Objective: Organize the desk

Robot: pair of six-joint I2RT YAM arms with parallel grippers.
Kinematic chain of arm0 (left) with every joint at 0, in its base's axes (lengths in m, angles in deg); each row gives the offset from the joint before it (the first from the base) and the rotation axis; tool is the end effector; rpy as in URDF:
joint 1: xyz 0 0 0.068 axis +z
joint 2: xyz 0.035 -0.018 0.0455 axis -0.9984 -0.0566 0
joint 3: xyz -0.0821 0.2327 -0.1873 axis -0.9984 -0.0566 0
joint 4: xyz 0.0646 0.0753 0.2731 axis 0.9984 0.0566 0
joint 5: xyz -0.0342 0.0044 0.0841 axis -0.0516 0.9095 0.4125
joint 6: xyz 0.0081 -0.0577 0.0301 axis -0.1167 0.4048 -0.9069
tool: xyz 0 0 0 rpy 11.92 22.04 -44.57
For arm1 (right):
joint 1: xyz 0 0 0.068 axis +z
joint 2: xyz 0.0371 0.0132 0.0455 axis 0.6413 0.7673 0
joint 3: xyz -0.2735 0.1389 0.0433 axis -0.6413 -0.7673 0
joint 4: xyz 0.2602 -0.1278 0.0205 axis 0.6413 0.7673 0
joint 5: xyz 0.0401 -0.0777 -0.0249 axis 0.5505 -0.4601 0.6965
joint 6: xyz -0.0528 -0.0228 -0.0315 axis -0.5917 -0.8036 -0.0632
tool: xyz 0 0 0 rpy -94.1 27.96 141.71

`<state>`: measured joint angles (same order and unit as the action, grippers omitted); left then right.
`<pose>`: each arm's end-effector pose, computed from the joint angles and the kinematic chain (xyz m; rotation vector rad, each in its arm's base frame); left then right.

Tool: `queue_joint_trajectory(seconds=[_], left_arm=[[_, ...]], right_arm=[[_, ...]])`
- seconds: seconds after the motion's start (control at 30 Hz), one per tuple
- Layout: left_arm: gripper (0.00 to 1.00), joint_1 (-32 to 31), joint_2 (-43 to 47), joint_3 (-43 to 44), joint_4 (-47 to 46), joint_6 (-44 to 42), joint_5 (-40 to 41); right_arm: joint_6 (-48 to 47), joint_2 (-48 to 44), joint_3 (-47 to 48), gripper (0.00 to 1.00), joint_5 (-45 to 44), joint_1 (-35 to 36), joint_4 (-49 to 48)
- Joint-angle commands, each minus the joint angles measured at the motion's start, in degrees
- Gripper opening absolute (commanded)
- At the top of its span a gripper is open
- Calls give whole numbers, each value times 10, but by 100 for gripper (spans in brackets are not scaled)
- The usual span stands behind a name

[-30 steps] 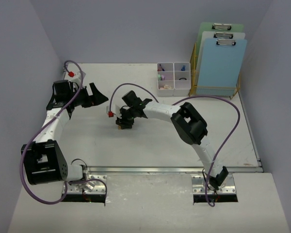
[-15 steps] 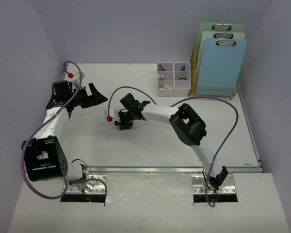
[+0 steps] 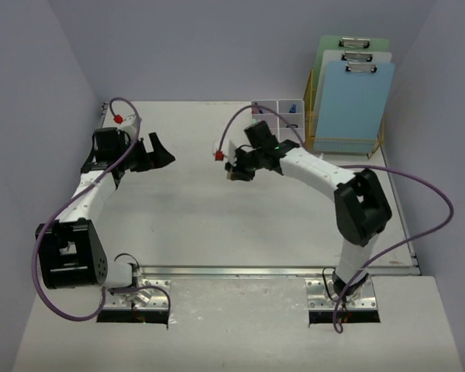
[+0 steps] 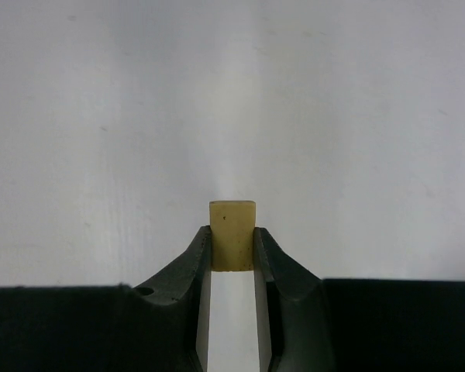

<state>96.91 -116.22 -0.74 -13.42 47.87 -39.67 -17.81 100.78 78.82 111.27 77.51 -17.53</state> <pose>0.3245 0.0286 0.2771 -0.0412 2.1739 -0.6545 0.3536 0.3014 0.2203 -1.5710 1.8288 0.5885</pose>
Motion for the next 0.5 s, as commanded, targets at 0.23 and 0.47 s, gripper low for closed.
queue_joint_trajectory(seconds=[0.23,0.47], left_arm=[[100,-81,-10,49,-7,-27,82],[100,-81,-13,52,-6,-24,85]], right_arm=[[-131,-112,-60,3,-57,-225,-32],[-172,-62,-23,2,-61,-281,-49]])
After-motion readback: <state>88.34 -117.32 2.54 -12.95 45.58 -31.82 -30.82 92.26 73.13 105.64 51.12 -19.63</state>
